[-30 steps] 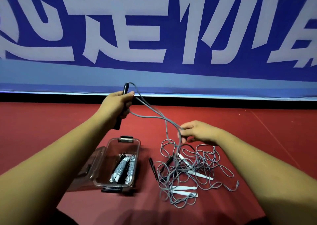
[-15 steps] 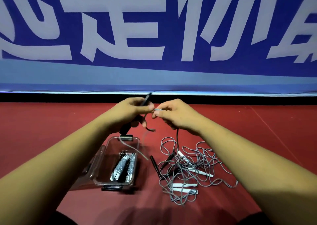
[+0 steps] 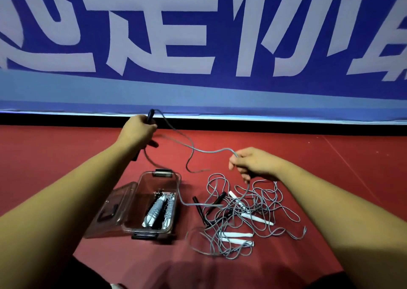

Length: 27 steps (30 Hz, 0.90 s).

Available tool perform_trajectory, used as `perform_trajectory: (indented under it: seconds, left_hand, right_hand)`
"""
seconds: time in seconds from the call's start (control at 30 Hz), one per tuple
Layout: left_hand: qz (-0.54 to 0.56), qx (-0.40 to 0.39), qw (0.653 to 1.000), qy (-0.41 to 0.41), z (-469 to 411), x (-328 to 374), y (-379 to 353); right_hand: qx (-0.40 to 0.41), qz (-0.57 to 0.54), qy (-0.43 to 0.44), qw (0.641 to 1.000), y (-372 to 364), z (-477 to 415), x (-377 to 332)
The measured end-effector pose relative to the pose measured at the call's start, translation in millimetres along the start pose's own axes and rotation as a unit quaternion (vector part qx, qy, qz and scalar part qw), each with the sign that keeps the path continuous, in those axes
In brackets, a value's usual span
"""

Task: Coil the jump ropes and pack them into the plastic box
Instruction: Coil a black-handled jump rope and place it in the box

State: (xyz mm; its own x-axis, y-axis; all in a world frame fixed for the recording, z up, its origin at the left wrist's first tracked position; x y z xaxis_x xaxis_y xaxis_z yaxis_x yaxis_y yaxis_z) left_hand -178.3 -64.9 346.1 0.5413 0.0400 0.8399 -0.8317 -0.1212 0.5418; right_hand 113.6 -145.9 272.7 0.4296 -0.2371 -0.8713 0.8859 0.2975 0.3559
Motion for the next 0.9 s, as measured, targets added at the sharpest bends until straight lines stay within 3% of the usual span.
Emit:
perform_trajectory:
  seconds: [0.03,0.1,0.2,0.27,0.33,0.43,0.57,0.63,0.7,0.77,0.83,0.9]
  left_hand:
    - [-0.031,-0.002,0.999,-0.005,0,-2,0]
    - [0.022,-0.043,0.998,-0.027,7,6,-6]
    - [0.158,-0.198,0.966,-0.046,35,33,-26]
    - [0.143,-0.317,0.935,-0.065,57,45,-42]
    - [0.109,-0.357,0.923,-0.093,65,47,-53]
    - [0.209,-0.245,0.944,-0.063,49,46,-49]
    - [0.331,-0.086,0.94,-0.016,24,38,-24]
    - [0.25,-0.054,0.967,-0.008,17,25,-18]
    - [0.08,-0.044,0.996,-0.006,11,10,-15]
    - [-0.069,-0.021,0.997,-0.026,7,0,-11]
    - [-0.112,0.009,0.991,-0.071,6,4,-9]
    - [-0.058,0.005,0.992,-0.112,16,20,-11]
  right_hand:
    - [0.011,-0.01,0.02,1.0,-2,1,-15]
    - [-0.001,0.021,0.06,0.998,-13,5,-44]
    - [-0.017,0.061,0.129,0.99,-32,17,-81]
    - [0.029,0.056,0.174,0.983,-30,22,-99]
    - [0.059,0.026,0.192,0.979,-23,20,-103]
    - [0.026,0.013,0.144,0.989,-14,12,-76]
    - [-0.034,0.106,-0.009,0.994,-4,3,0]
    - [-0.011,0.094,-0.035,0.995,2,3,17]
    - [0.037,0.054,0.011,0.998,4,2,5]
    - [0.06,0.025,0.062,0.996,-2,7,-26]
    - [0.053,0.033,0.105,0.992,-11,15,-57]
    - [0.027,0.045,0.142,0.988,-23,24,-82]
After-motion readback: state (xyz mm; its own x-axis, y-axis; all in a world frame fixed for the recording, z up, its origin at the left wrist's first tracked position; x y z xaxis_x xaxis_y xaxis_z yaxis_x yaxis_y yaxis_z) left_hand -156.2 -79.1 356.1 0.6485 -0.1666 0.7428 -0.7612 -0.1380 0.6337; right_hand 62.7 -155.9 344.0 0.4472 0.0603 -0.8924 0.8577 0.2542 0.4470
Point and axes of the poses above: each hand's wrist, its own z-axis away from the middle knuckle, its own y-axis out of the back of the hand, x = y × z, the point moved 4 cm from there along -z, towards the middle knuckle, and after that the axes turned 4 degrees about x, right-handed, at the moved point
